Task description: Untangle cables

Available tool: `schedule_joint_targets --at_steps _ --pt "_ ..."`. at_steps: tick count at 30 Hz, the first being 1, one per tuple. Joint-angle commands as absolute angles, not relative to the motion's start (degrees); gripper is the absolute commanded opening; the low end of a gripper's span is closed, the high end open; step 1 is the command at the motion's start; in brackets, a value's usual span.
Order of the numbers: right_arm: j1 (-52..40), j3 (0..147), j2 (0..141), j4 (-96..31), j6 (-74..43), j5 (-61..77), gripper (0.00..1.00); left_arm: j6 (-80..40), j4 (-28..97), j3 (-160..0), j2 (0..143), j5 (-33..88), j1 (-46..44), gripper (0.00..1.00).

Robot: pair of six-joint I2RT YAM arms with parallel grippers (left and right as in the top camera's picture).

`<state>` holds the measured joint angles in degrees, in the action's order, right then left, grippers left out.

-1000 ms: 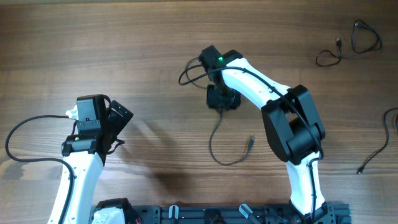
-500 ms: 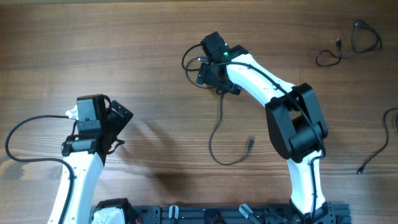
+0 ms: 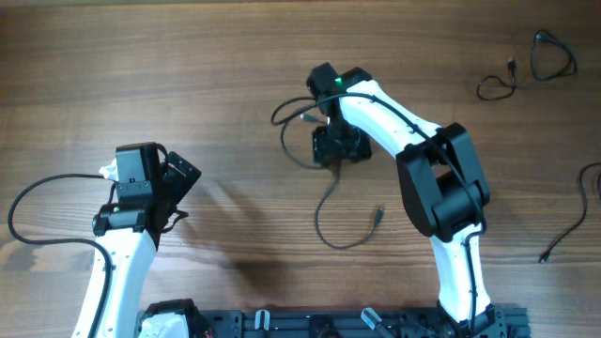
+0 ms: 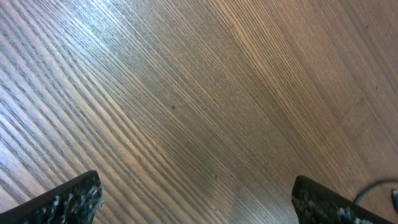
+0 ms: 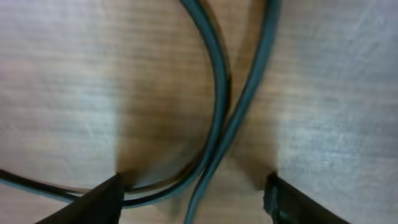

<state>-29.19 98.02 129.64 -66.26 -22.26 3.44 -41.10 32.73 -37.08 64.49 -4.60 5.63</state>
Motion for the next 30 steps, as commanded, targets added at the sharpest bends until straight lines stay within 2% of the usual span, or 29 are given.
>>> schedule_joint_targets --at_steps 1,3,4,5,10,15,18,20,23,26,30 --pt "-28.8 97.1 132.7 -66.0 -17.0 6.1 0.52 -41.6 32.6 -37.0 64.1 -4.3 5.9 1.0" --pt "-28.8 97.1 132.7 -63.7 -20.0 6.0 0.31 -41.6 32.6 -37.0 64.1 -4.3 5.9 1.0" --pt "-28.8 97.1 132.7 -62.8 -21.7 6.0 0.07 -41.6 32.6 -37.0 64.1 -4.3 5.9 1.0" --pt "-28.8 97.0 132.7 -61.9 -24.1 6.1 0.05 -41.6 32.6 -37.0 64.1 -4.3 5.9 1.0" --pt "-27.1 98.3 131.5 -55.5 -22.3 6.1 0.04 -41.6 32.6 -37.0 64.1 -4.3 5.9 1.0" --pt "-20.8 106.1 120.9 -53.1 -10.7 5.3 0.04 -41.6 32.6 -37.0 64.1 -4.3 5.9 1.0" --pt "-16.7 108.2 113.6 -42.5 -2.2 4.9 0.04 -41.6 32.6 -37.0 64.1 -4.3 5.9 1.0" --pt "-12.7 108.2 108.5 -28.6 5.6 5.0 0.04 -41.6 32.6 -37.0 64.1 -4.3 5.9 1.0" --pt "-9.5 108.2 107.6 -18.7 14.0 5.0 0.04 -41.6 32.6 -37.0 64.1 -4.3 5.9 1.0" --pt "-7.8 108.1 108.6 -17.6 22.1 4.8 0.04 -41.6 32.6 -37.0 64.1 -4.3 5.9 1.0" --pt "-4.6 107.9 112.0 -17.8 22.8 -2.5 0.04 -41.6 32.6 -37.0 64.1 -4.3 5.9 1.0"
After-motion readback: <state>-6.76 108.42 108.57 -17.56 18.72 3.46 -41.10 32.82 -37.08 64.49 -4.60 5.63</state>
